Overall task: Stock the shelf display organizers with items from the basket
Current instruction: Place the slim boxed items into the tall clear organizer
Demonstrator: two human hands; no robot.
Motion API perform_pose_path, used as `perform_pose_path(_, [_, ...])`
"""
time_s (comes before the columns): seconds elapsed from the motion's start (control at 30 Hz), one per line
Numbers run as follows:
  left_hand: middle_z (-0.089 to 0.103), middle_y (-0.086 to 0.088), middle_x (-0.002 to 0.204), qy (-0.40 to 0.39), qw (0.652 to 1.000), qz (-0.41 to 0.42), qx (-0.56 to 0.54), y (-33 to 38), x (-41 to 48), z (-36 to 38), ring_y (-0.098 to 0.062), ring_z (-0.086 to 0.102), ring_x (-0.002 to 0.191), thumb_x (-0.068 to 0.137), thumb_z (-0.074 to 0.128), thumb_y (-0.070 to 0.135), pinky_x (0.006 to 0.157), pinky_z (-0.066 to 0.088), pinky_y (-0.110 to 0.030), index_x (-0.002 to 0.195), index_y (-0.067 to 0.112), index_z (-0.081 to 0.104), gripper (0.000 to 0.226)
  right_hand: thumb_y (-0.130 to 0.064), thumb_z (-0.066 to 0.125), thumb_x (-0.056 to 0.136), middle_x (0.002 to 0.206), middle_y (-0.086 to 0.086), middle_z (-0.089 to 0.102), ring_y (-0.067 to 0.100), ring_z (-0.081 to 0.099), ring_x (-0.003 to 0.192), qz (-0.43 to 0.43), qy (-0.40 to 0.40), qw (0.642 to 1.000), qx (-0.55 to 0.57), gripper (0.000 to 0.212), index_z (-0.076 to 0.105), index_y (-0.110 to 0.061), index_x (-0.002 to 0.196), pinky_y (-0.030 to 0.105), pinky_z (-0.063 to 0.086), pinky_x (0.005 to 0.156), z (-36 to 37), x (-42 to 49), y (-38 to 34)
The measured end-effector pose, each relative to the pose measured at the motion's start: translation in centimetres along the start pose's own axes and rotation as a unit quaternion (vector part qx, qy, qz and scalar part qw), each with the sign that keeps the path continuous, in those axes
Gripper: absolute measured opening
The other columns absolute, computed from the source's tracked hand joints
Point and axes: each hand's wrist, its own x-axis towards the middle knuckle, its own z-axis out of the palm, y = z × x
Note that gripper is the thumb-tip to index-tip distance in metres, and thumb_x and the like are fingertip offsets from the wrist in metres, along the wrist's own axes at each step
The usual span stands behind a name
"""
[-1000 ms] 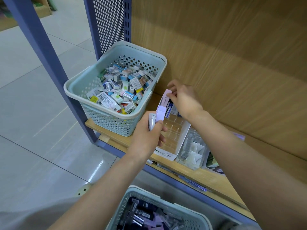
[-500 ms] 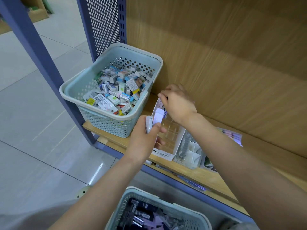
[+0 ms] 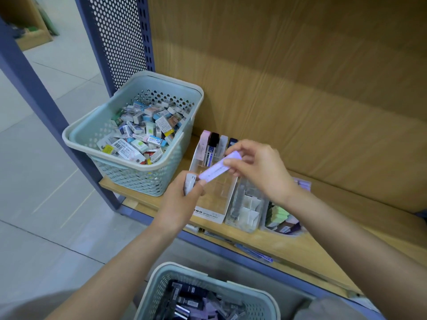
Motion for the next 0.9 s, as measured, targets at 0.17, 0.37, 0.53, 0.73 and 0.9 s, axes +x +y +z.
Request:
perform_pose_path(0.17, [0.051, 0.003, 0.074, 0.003, 0.996, -0.082, -0.043, 0.4, 0.3, 0.5, -0.009, 0.041, 0.056, 0.093, 0.054, 0.025, 0.051, 0.031, -0.027, 0.089, 0.02, 0.04, 0.015, -0.004, 0.049, 0.094, 0.098, 0.006, 0.061, 0.018, 0.063, 0.08, -0.055, 0.132, 0.975, -0.167, 0.021, 0.062, -0.007, 0.109, 0.024, 0.049, 0.079, -2.7, 2.1, 2.3])
perform_pose_path(0.37, [0.05, -0.012, 0.088, -0.02, 0.992, -0.099, -0.073, 0.7, 0.7, 1.2, -0.017, 0.041, 0.06, 0.09, 0.047, 0.007, 0.049, 0.035, -0.028, 0.086, 0.019, 0.035, 0.018, -0.008, 0.053, 0.093, 0.092, 0.0, 0.054, 0.018, 0.053, 0.08, -0.033, 0.106, 0.973, -0.204, 0.011, 0.057, -0.008, 0.103, 0.032, 0.047, 0.076, -2.3, 4.1, 4.4])
perform_pose_path(0.53, [0.059, -0.011, 0.101, -0.027, 0.997, -0.052, -0.045, 0.4, 0.8, 1.3, -0.012, 0.05, 0.057, 0.092, 0.054, 0.009, 0.05, 0.041, -0.023, 0.097, 0.018, 0.045, 0.013, -0.004, 0.051, 0.093, 0.1, 0.007, 0.055, 0.025, 0.057, 0.086, -0.037, 0.043, 0.957, -0.285, 0.015, 0.062, -0.004, 0.103, 0.04, 0.05, 0.08, -1.2, 5.0, 5.9])
perform_pose_path(0.73, [0.064, -0.004, 0.098, -0.011, 0.999, -0.009, -0.034, -0.1, 1.0, 0.8, -0.009, 0.049, 0.045, 0.092, 0.057, 0.014, 0.041, 0.037, -0.022, 0.095, 0.024, 0.055, 0.01, -0.004, 0.042, 0.096, 0.106, 0.017, 0.053, 0.035, 0.057, 0.088, 0.018, 0.015, 0.936, -0.351, 0.023, 0.063, 0.004, 0.103, 0.04, 0.048, 0.077, -1.1, 6.7, 6.0])
perform_pose_path(0.9, [0.057, 0.0, 0.088, -0.004, 0.999, -0.023, -0.033, -0.1, 1.3, 0.9, -0.011, 0.051, 0.051, 0.094, 0.051, 0.01, 0.053, 0.038, -0.023, 0.106, 0.022, 0.06, 0.02, -0.002, 0.044, 0.093, 0.106, 0.01, 0.054, 0.027, 0.054, 0.089, 0.055, -0.026, 0.933, -0.356, 0.026, 0.06, -0.004, 0.114, 0.026, 0.036, 0.066, -0.5, 7.5, 6.4])
